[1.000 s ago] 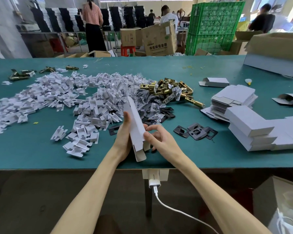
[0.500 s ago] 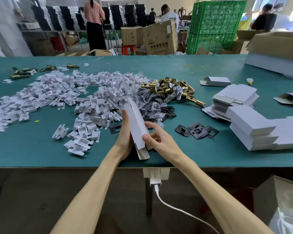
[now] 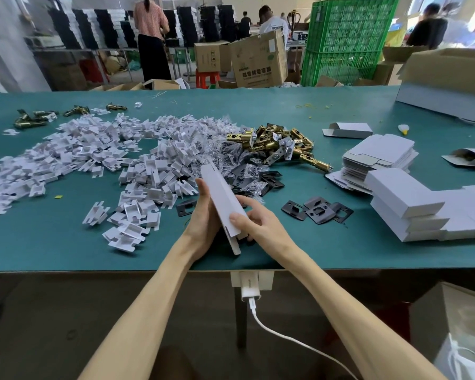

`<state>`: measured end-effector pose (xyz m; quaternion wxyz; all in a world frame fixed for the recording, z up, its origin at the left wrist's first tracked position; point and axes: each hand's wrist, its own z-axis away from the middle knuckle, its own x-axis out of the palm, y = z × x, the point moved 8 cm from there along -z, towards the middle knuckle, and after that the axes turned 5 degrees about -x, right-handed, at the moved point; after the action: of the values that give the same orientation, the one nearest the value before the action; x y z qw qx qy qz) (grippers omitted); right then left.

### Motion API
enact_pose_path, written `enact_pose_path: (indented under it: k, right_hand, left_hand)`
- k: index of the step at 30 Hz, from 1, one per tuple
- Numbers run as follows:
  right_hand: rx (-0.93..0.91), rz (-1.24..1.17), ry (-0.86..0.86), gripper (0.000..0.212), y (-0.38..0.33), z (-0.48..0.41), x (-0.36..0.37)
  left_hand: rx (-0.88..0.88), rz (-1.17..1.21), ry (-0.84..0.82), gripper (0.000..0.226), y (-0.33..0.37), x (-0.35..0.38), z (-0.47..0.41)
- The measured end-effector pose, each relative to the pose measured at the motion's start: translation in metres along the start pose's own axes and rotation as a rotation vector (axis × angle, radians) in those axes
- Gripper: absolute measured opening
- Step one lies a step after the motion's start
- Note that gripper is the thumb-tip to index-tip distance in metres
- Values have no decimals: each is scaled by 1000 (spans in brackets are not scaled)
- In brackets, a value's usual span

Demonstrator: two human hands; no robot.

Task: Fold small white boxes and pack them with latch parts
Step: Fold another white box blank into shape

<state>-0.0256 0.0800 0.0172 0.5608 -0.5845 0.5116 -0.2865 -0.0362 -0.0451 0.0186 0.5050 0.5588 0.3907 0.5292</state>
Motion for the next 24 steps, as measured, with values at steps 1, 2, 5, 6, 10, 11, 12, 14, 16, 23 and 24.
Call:
enact_pose_path:
  k: [1,2,5,6,10,11,12,14,16,23,24]
  right_hand:
    - [4,-23,14,63,0,0,-1]
    - [11,-60,36,61,0,-1,-2]
    - [27,-192,93,54,0,1,-8]
    - [26,-209,97,51,-1,1,-8]
    - [62,-284,118,47,-4,4,-8]
    - [86,-317,131,49,-3,6,-9]
    - [96,-333,139,48,-3,6,-10]
    - [84,-284,128,37,-3,7,-11]
    - [72,-218,120,28,-2,7,-10]
    - [68,-276,319,19,6,10,-33]
    - [61,-247,309,20,5,11,-32]
  left_hand:
    - [-1,-10,1,99,1,0,0]
    - [-5,-27,2,96,2,1,0]
    - [-5,-60,9,80,2,3,-1]
    - [-6,-54,32,75,3,1,-1]
    - [-7,-17,109,58,0,-7,-3]
    - [-7,-13,122,53,-2,-8,-4]
    - [-4,-12,131,47,-3,-9,-5]
    - [5,-18,138,40,-4,-10,-6]
    - [17,-13,137,38,-5,-12,-6]
    - [32,-17,169,33,-5,-16,-4]
    - [33,-25,155,32,-5,-15,-4]
